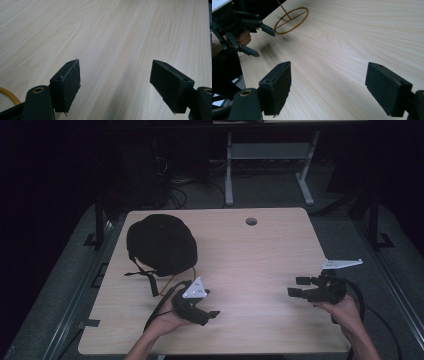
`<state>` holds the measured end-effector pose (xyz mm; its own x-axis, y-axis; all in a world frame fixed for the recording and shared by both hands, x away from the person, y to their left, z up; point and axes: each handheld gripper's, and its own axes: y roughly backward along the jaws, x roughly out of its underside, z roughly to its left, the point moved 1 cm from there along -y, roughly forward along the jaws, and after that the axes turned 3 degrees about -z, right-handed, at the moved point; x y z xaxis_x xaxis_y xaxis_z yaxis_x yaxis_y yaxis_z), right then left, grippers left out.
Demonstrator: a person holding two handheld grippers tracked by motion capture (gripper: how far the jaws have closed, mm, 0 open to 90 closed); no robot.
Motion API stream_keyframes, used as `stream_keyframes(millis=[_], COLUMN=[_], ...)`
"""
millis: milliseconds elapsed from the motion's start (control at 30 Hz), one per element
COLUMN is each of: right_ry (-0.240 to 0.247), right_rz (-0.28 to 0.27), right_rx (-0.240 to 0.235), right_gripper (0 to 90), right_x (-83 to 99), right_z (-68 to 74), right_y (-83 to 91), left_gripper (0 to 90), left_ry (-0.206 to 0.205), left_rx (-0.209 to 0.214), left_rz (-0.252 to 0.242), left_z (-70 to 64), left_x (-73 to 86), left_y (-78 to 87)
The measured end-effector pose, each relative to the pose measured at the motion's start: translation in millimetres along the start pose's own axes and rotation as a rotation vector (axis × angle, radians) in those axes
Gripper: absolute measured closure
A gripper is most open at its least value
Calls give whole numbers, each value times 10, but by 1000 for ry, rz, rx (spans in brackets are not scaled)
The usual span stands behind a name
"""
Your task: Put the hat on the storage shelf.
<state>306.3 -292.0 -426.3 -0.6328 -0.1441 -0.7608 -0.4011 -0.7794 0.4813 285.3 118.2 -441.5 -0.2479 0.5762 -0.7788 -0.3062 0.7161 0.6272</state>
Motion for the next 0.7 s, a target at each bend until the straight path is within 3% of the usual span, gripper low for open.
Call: stream_keyframes(millis=[367,600,700], right_ry=[-2,23,10], right_rz=[4,24,-27], right_rx=[19,50,41], right_gripper=[205,198,192], right_x=[263,482,630], right_z=[15,133,203], right_y=[26,59,99], left_gripper=[242,242,243], left_ry=[7,15,7], left_rx=[4,7,12], left_rz=[6,-3,1], left_z=[7,-12,-16], left_x=[17,12,7], left_y=[8,17,9])
